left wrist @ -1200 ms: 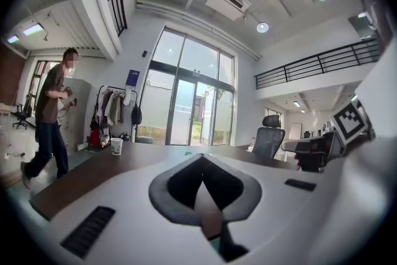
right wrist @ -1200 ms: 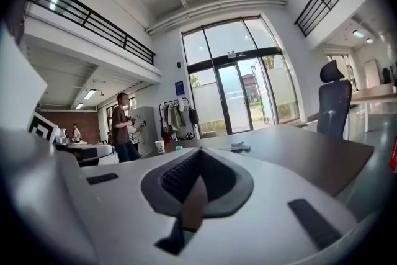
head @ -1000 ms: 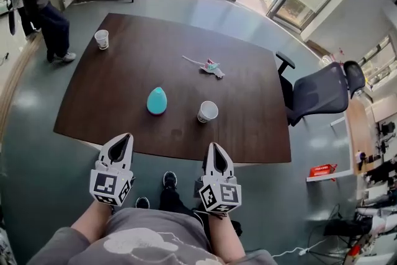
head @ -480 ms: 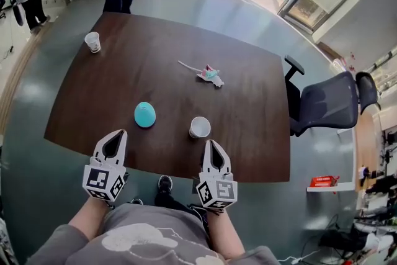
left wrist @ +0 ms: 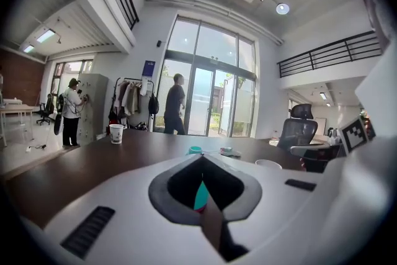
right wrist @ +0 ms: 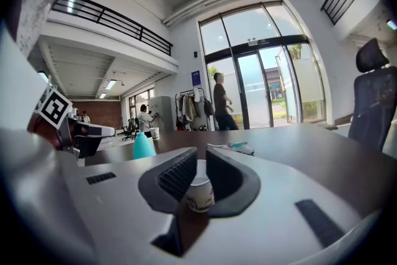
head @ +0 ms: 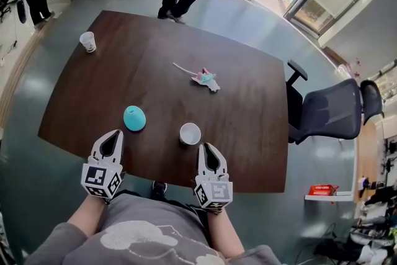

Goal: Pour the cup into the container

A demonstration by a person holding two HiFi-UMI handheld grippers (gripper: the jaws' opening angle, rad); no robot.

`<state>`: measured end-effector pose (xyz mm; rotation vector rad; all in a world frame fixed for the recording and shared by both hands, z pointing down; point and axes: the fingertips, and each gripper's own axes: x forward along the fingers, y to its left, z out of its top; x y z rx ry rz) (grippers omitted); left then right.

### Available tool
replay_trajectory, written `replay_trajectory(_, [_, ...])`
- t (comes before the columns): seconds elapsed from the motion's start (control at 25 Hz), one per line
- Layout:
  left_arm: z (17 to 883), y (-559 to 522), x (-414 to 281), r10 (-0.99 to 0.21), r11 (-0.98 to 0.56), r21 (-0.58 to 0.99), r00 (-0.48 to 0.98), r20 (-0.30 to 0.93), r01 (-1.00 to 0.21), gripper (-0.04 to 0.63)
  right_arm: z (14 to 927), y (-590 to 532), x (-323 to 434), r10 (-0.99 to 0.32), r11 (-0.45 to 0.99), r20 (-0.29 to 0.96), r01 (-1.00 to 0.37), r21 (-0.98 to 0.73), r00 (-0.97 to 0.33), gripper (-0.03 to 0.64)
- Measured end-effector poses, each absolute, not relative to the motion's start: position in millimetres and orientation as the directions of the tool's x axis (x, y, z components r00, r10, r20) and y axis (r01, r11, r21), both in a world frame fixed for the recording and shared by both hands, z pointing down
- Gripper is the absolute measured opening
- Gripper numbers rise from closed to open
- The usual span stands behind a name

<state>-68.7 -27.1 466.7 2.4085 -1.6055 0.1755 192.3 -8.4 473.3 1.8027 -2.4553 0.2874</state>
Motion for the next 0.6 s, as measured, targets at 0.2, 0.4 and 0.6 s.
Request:
replay_trajectory(0.2, [476.6, -31.6, -60.7, -0.894, -0.340, 0.146, 0.368, 0.258, -0.929, 0.006, 491.0, -8.3, 193.7, -0.903, 0.361, 0.211, -0.927, -0.100, -0.375, 0.085])
replay_trajectory(0.4, [481.7, -30.2, -57.7, -0.893, -0.330, 0.128, 0.353, 0.278, -0.935, 0.008, 517.8, -12.1, 188.6, -0.861, 0.405, 0.292, -0.908, -0.104, -0.417, 0.219])
replay_trajectory(0.6, [478.6, -33.1, -59.0, -0.897, -0.327, 0.107, 0.344, 0.279, -0.939, 0.008, 542.6, -23.4, 171.0, -0.815, 0.437, 0.367, -0.892, -0.120, -0.449, 0.318])
